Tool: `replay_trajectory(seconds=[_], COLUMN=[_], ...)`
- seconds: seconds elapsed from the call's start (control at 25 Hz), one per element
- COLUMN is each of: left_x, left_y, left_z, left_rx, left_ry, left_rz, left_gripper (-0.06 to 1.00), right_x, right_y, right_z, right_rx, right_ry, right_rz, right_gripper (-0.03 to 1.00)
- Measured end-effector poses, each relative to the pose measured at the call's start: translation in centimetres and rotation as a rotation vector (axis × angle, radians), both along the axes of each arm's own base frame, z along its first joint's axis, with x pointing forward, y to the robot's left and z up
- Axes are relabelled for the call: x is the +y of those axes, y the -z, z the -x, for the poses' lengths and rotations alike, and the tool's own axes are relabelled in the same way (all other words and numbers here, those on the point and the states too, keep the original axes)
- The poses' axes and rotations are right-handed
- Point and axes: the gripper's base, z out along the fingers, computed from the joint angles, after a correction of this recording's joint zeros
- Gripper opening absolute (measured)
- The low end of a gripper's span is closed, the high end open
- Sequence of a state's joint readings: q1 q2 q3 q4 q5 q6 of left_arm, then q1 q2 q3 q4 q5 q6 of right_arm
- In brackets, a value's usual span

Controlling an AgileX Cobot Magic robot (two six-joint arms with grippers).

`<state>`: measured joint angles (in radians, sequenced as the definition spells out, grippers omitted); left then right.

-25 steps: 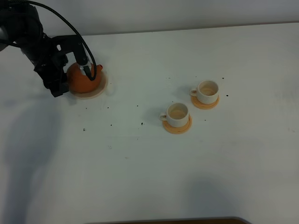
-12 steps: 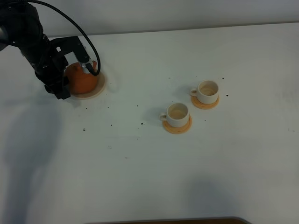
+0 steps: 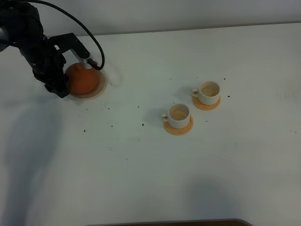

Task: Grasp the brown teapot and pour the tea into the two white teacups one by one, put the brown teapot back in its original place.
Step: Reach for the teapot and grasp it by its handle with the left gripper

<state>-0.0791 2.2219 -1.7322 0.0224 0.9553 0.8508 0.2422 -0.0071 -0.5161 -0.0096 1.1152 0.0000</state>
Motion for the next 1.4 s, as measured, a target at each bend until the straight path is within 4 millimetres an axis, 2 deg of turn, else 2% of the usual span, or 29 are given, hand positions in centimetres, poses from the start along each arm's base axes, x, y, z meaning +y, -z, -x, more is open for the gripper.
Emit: replay_trajectory(seconds=[0.4,0.72,0.84,1.0,1.2,1.4], left_x=[0.0,-0.1,-0.2,-0.2,-0.6,-1.5], left_y=[-0.1,-3.7,-4.5,-4.2,-2.8,-2.8], left_z=[0.2,-0.4,-0.7,-0.8,-1.3,-2.2], left_rx=[0.030,0.065,0.040,0.044,0.067,0.038], left_ry=[-0.181,-0.235,-0.238,-0.242,-0.234,-0.215], left_rz=[0.013,0.011,0.018,0.019,0.010,0.015], left_gripper=[0.48,0.48,0.48,0.48,0.48,0.48], right_x=[0.0,0.0,0.0,0.0,0.0,0.0], right_y=[0.0,0.0,0.0,0.0,0.0,0.0], right_z=[0.0,0.0,0.0,0.0,0.0,0.0], right_rx=[0.000,0.000,0.000,0.000,0.000,0.000], right_ry=[0.000,0.000,0.000,0.000,0.000,0.000], right_rz=[0.000,0.000,0.000,0.000,0.000,0.000], right_gripper=[0.24,0.24,0.24,0.24,0.24,0.24])
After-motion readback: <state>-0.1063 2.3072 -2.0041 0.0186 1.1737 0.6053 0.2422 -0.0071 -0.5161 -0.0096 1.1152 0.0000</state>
